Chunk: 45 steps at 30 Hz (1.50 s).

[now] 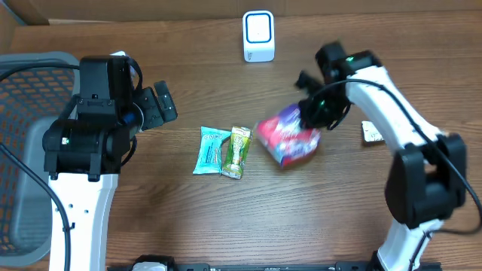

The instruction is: Scan the item barcode

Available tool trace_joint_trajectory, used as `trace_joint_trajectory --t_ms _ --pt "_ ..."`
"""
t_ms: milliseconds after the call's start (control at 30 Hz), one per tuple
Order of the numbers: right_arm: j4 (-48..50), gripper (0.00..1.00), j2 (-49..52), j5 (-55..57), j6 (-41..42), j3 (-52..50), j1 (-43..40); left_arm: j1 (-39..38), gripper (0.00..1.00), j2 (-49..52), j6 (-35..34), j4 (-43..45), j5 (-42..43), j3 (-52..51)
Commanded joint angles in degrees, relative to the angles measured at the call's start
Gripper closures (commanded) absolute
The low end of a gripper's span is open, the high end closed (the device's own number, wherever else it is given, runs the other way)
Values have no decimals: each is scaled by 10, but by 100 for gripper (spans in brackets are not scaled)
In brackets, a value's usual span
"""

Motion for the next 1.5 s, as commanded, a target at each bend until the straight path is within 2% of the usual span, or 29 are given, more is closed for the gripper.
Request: trace_joint_trajectory --t_ms 0,100,267,400,633,833,1200,1233,1367,1467 --pt "-8 96 -73 280 190 31 25 1 0 2 -6 0 -7 4" --pt "-46 96 -73 437 282 31 71 1 0 2 -6 0 -7 4" --pt "-105 96 -64 580 388 30 145 1 1 2 -6 0 -7 4" --pt "-102 96 -64 606 456 13 167 1 1 2 -5 0 -7 4" --pt "-116 96 -50 625 457 -1 167 1 0 2 -6 0 -7 4" --pt "-127 96 15 641 449 -1 172 1 1 2 -5 0 -7 4" --pt "-135 96 99 655 425 -1 263 1 0 2 -5 0 -7 4" --pt "-137 95 103 654 425 -1 270 1 0 2 -6 0 -7 4" --pt "-141 69 105 652 425 -1 298 1 0 2 -5 0 -7 4" --pt "-145 61 105 640 425 -1 320 1 1 2 -5 0 -7 4"
